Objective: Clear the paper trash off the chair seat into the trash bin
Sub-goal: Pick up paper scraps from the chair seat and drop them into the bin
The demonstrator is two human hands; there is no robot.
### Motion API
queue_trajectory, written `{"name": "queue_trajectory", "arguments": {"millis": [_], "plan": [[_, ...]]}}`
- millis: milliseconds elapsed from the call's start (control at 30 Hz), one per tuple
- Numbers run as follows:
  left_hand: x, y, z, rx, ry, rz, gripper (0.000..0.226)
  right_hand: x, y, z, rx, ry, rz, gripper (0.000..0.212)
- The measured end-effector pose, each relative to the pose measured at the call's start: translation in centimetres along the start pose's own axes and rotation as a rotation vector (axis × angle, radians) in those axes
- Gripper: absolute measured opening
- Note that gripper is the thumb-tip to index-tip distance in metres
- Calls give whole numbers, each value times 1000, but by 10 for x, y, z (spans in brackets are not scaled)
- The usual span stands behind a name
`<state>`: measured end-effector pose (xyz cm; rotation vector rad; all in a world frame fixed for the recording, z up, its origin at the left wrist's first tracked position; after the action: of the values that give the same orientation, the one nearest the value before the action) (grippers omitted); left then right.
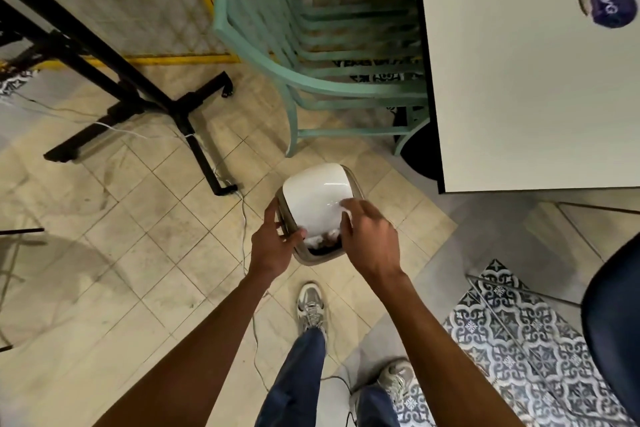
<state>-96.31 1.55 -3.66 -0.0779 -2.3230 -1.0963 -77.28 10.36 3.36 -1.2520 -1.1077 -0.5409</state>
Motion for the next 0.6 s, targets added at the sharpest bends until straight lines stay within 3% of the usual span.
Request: {"name": "queue_trajectory", "arguments": {"millis": [67, 267, 600], "plan": [[5, 9, -2, -78, 53, -17, 98, 14, 6, 5, -20, 82, 104, 35], [-2, 36, -11, -256, 18, 246, 88, -18, 20, 8, -88, -177, 100, 55], [-11, 37, -15, -219, -7, 371, 93, -33, 27, 3, -149, -230, 122, 67]]}}
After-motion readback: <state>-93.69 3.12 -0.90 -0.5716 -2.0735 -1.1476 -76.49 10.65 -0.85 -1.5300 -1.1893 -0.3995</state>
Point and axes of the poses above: each hand's wrist, its own z-axis towards the middle knuckle, its own x-axis out of the back of the hand, y = z × x, the point moved 7 cm from there along z, towards the middle knuckle, and after that the axes turned 3 degrees about z, right-handed, at the moved point
